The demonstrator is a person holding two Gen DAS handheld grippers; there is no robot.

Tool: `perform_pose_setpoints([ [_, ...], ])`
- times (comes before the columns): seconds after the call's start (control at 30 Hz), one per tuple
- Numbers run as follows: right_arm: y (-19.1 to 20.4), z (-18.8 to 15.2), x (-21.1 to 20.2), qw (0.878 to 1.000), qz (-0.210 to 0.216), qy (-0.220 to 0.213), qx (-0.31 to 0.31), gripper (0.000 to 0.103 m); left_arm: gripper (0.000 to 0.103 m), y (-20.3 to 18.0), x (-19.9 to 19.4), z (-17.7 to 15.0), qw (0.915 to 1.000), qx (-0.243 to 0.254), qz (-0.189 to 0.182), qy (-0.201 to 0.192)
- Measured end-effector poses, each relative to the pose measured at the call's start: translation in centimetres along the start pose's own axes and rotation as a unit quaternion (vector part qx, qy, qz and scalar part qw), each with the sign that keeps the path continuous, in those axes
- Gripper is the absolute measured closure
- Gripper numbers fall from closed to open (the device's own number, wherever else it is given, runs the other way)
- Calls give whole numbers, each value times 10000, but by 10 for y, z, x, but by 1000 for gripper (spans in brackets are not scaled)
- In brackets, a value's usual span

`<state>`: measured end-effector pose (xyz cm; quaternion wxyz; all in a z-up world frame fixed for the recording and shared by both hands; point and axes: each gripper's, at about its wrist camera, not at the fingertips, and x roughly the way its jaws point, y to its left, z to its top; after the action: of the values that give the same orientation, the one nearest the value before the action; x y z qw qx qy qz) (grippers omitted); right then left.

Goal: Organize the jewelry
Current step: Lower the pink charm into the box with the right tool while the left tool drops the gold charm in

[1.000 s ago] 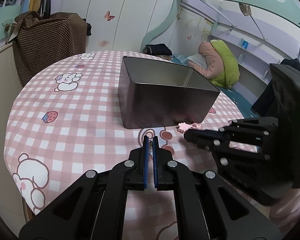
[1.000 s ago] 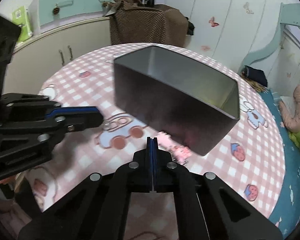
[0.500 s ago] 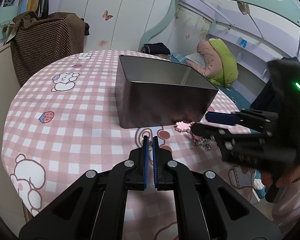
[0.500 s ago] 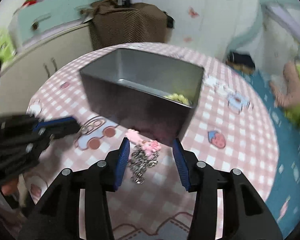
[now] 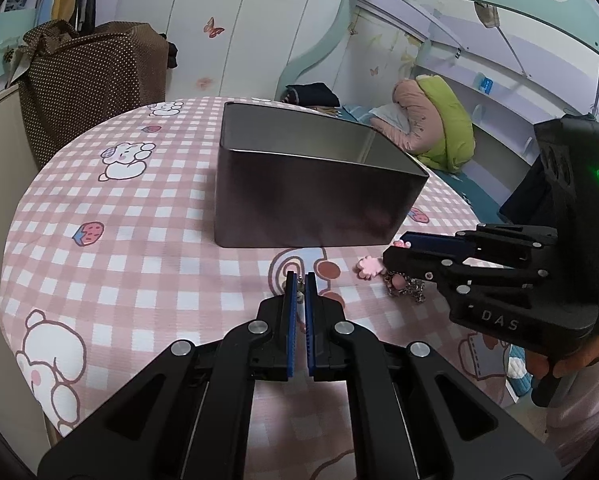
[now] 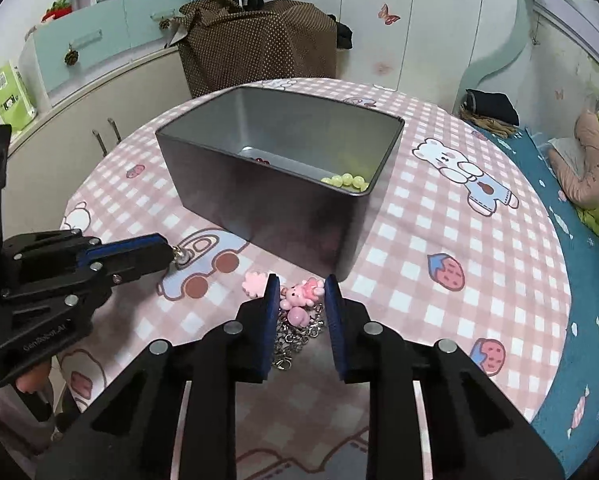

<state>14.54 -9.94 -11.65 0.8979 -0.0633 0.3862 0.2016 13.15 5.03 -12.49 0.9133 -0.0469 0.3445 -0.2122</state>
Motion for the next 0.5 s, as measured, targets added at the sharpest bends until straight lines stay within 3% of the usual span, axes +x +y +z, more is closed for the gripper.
perform_pose_setpoints([
  [0.5,-10,16,-50,9964,181,-791,246,81,99,-14,-20,20,9992,171,2,-373],
])
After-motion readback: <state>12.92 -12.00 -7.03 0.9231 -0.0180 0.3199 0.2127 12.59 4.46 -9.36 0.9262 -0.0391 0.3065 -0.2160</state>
